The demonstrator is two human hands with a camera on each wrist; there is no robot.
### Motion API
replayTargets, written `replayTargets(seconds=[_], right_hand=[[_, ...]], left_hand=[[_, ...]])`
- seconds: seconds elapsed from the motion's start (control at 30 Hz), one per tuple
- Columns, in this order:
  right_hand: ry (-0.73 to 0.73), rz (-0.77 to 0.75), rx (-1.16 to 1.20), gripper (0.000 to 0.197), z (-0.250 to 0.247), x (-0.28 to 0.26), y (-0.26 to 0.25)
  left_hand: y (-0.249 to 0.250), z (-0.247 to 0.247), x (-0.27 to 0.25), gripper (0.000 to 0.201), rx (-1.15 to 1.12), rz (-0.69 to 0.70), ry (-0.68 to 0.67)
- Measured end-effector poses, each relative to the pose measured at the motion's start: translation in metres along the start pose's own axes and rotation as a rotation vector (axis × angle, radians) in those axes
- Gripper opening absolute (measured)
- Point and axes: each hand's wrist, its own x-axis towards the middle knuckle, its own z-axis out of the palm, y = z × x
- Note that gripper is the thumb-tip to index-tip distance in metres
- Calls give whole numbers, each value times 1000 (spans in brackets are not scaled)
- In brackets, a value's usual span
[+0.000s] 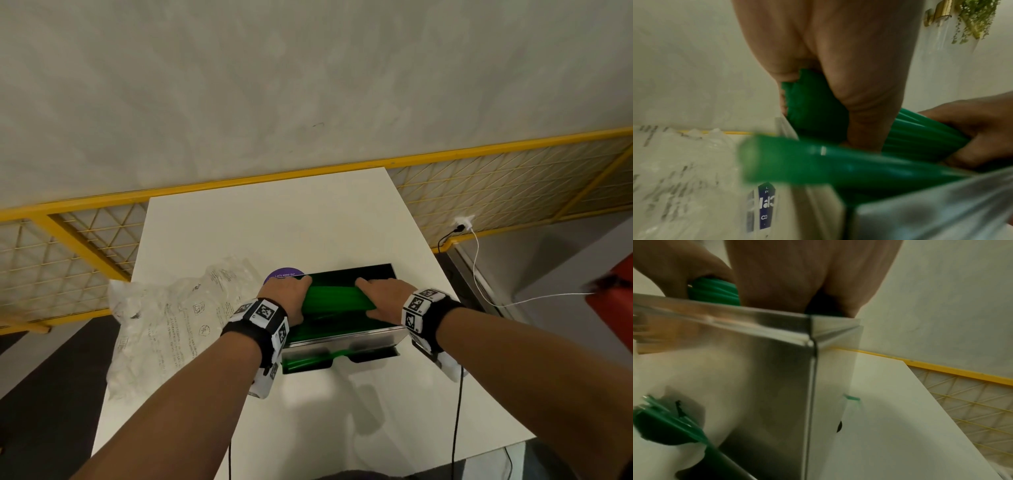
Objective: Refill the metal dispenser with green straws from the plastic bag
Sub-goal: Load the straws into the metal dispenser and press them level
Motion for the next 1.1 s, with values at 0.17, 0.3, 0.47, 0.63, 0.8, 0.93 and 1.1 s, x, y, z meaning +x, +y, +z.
replayTargets(seconds=[0.17, 0.3, 0.47, 0.63, 0.8, 0.93, 1.1], right_hand=[[31, -53, -5, 61, -6, -1, 0], [119, -54, -94, 63, -12, -3, 2], [66, -43, -14, 60, -15, -3, 2], [70, 4, 68, 59, -9, -2, -5], [34, 34, 163, 64, 7, 0, -13], [78, 91, 110, 80, 9, 3, -13], [-84, 31, 132, 90, -14, 7, -21]], left_hand=[[-5, 4, 0, 58, -33, 24, 45], [-7, 7, 1, 59, -93, 22, 60], [-7, 10, 1, 66, -167, 25, 44], [-5, 14, 3, 73, -99, 33, 59], [-5, 23, 0, 76, -114, 44, 107], [-1, 25, -5, 82, -176, 40, 111], [0, 7, -14, 83, -442, 54, -54]])
